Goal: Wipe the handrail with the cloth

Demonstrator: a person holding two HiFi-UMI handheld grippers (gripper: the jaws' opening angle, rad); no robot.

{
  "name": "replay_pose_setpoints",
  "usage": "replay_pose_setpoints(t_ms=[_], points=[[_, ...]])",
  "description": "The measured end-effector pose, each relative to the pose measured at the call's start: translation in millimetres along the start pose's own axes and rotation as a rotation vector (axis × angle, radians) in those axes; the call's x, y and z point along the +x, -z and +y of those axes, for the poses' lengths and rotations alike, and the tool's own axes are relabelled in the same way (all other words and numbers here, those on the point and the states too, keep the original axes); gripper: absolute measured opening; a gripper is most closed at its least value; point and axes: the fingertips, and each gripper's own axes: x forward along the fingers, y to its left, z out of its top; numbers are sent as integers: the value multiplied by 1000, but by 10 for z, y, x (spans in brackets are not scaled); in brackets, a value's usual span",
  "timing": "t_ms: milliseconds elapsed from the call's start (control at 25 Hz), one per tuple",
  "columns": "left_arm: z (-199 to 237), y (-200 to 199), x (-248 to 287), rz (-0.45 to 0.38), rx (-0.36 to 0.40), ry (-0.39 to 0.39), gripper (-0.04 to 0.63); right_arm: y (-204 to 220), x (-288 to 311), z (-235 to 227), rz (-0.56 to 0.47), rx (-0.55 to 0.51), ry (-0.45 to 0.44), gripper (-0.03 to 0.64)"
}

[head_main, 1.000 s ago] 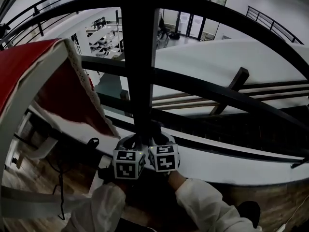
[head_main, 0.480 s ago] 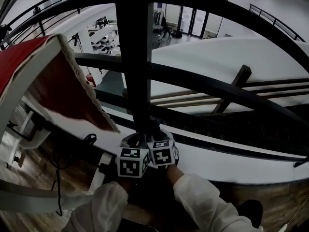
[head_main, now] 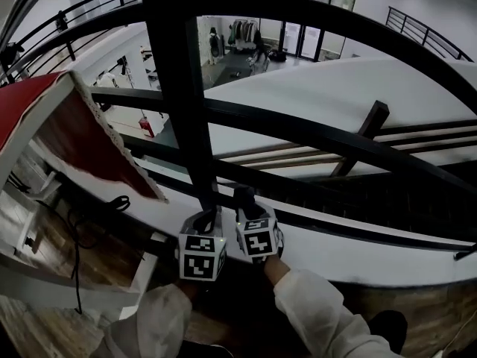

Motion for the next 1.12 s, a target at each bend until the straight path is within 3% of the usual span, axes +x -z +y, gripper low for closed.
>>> replay_pose_setpoints(t_ms=[320, 680, 1120], points=[[-669, 104, 5, 69, -53, -42, 3, 347, -587, -759, 5, -4, 17, 95], [-1942, -181, -200, 68, -4, -63, 3, 823, -1302, -1847, 27, -30, -5, 97], [-3503, 37, -78, 91, -8, -36, 3, 1421, -2279, -3180, 27, -14, 34, 97]])
